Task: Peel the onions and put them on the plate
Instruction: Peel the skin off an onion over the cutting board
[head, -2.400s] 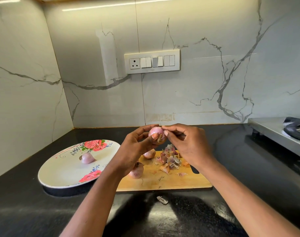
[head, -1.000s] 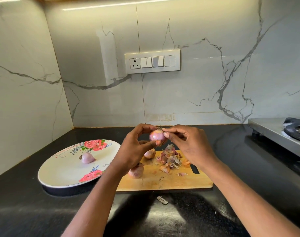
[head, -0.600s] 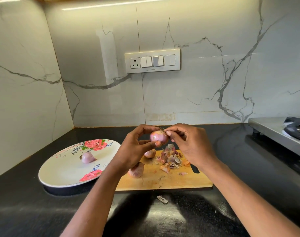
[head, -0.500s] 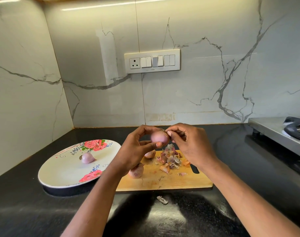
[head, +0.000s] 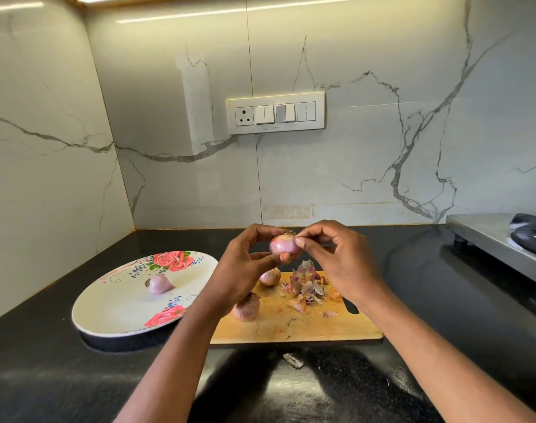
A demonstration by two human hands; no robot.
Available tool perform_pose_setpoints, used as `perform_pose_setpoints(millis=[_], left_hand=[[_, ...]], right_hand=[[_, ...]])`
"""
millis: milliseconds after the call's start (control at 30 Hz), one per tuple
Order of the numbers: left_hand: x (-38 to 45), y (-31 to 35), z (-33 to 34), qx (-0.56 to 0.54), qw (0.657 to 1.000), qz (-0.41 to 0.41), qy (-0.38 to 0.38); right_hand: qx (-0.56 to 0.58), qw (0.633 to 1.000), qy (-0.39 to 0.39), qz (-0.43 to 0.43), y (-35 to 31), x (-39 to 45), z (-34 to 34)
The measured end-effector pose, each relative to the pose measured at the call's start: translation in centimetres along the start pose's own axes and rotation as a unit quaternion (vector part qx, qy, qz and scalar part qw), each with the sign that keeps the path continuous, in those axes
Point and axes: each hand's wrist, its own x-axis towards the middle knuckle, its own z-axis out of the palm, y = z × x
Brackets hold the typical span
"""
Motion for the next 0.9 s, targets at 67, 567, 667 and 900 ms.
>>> perform_pose_setpoints(millis=[67, 567, 667, 900], left_hand=[[0.0, 0.0, 0.0, 0.009, 1.000, 0.006, -0.001], [-0.1, 0.2, 0.0, 0.004, 1.000, 0.007, -0.016], [-0.2, 0.2, 0.0, -0.020, 1.000, -0.013, -0.009], [-0.1, 0.0, 0.1, -0.028, 0.999, -0.024, -0.008]], right_hand=[[-0.037, 0.999, 0.002, -0.005, 0.1, 0.0, 0.3], [0.027, 0.994, -0.045, 0.097, 0.8, 0.6, -1.3], [0.103, 0.983, -0.112, 0.103, 0.0, 0.7, -1.0], [0.146, 0.976, -0.071, 0.141, 0.5, 0.4, -0.4]])
